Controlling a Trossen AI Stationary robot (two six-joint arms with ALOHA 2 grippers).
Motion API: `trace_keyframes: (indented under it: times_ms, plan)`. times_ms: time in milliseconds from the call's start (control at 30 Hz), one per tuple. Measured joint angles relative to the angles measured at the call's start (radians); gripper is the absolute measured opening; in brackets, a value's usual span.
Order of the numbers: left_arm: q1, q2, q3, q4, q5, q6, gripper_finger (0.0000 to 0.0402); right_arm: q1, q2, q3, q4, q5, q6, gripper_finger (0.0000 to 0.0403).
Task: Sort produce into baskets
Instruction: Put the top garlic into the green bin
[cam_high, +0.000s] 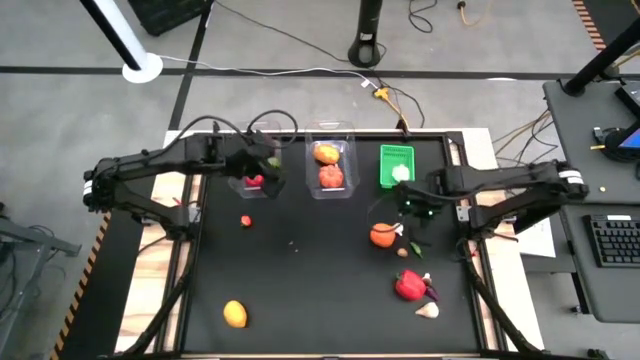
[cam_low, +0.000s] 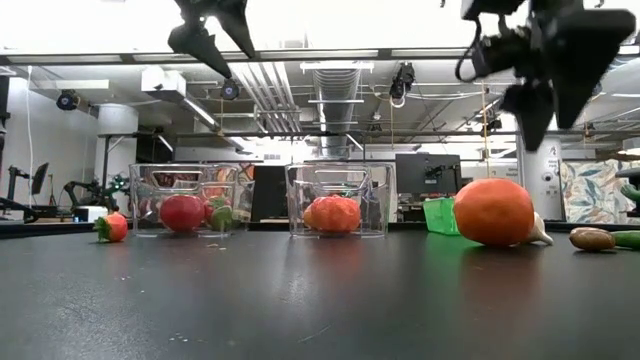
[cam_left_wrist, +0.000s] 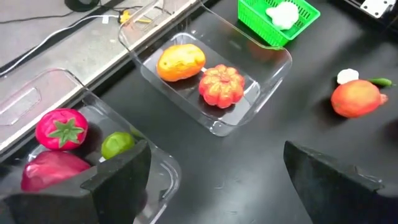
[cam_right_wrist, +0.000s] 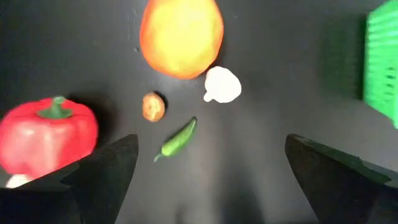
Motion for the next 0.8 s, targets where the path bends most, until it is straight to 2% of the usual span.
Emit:
trace_keyframes:
  times_ms: [200,433,600,800]
  plan:
    - [0.0,0.0,0.0,0.0,-0.001,-0.014,0.0346,-0.001,0.017,-0.138,0.188,0.003,-0.005,0.0395]
    - [0.0,0.0,0.0,0.002,-0.039,-0.02,0.0346,-0.001,0.13,-0.169,0.262,0.011,-0.052,0.0389]
    - [0.0,0.0,0.0,0.002,-0.05,-0.02,0.0346,-0.002,0.233,-0.169,0.277,0.027,-0.109,0.0368]
    - [0.0,0.0,0.0,0.002,-0.05,-0.032,0.0346,-0.002,0.291,-0.169,0.281,0.064,-0.074,0.0327]
